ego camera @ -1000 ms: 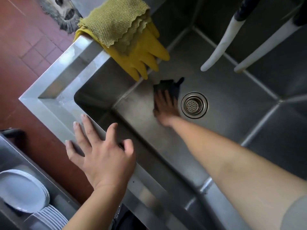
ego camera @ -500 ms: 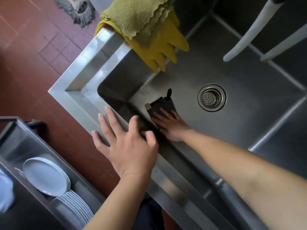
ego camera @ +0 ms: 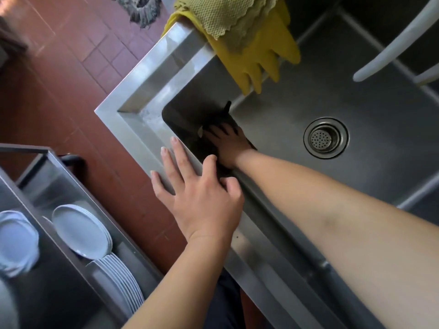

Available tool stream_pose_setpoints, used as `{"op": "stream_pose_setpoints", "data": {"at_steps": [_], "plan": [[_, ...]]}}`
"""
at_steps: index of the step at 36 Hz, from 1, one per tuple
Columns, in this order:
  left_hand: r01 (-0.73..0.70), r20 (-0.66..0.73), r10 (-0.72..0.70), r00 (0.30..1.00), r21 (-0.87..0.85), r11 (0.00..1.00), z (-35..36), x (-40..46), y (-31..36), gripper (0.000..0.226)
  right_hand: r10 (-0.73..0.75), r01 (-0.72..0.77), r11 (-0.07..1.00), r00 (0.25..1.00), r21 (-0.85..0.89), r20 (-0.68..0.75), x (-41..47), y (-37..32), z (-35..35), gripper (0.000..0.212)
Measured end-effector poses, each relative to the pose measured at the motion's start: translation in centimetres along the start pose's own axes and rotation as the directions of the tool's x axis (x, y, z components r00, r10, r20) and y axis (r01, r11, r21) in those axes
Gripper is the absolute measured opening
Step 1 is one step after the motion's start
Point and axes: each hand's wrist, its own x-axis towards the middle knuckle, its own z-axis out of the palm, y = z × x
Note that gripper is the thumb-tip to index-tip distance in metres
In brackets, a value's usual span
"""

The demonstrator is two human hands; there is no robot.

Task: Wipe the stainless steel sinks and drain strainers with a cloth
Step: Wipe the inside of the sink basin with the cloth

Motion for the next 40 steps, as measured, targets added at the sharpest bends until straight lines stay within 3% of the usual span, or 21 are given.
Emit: {"op": "stream_pose_setpoints", "data": {"at_steps": [8, 12, 16, 24, 27, 30, 33, 37, 39, 40], "plan": [[0.008, 0.014, -0.009, 1.000, 0.026, 1.000, 0.2, 0.1, 0.0, 0.033, -0.001, 0.001, 1.000, 1.000, 0.008, 0.019, -1.5, 0.5, 0.7, 0.066], [0.017, 0.016, -0.017, 1.000, 0.040, 0.999, 0.2, 0.1, 0.1, 0.030, -0.001, 0.000, 1.000, 1.000, 0.028, 0.024, -6.7, 3.1, 4.2, 0.058], [0.030, 0.056, -0.035, 0.998, 0.084, 0.996, -0.2, 0.3, 0.4, 0.034, 0.034, -0.039, 0.998, 0.992, 0.039, 0.125, -14.2, 4.7, 6.7, 0.068], [0.035, 0.076, -0.043, 0.996, 0.098, 0.995, 0.0, 0.5, 0.4, 0.041, 0.180, -0.239, 0.965, 0.902, 0.106, 0.393, -26.2, 6.1, 7.6, 0.076], [0.011, 0.104, -0.023, 0.994, 0.120, 0.993, 0.0, 0.6, 0.2, 0.049, 0.286, -0.371, 0.917, 0.869, 0.147, 0.404, -29.1, 5.5, 6.3, 0.074], [-0.020, 0.160, -0.002, 0.987, 0.140, 0.990, -0.5, 0.6, 0.0, 0.061, 0.388, -0.455, 0.853, 0.881, 0.257, 0.271, -32.5, 5.4, 3.5, 0.065], [-0.055, 0.245, 0.011, 0.969, 0.173, 0.983, -1.4, 0.8, 0.2, 0.069, 0.503, -0.462, 0.816, 0.864, 0.348, -0.030, -36.9, 5.6, 0.5, 0.056], [-0.047, 0.372, -0.041, 0.927, 0.224, 0.973, -3.0, 0.6, 1.4, 0.075, 0.649, -0.481, 0.753, 0.657, 0.450, -0.384, -43.2, 5.4, -1.9, 0.051], [-0.172, 0.380, 0.055, 0.924, 0.282, 0.944, -3.1, 0.2, 2.4, 0.077, 0.713, -0.497, 0.700, 0.532, 0.513, -0.457, -45.5, 5.0, -2.0, 0.052], [-0.310, 0.394, 0.173, 0.903, 0.317, 0.896, -2.9, 0.0, 3.0, 0.077, 0.743, -0.512, 0.669, 0.479, 0.539, -0.468, -46.4, 4.7, -1.8, 0.054]]}}
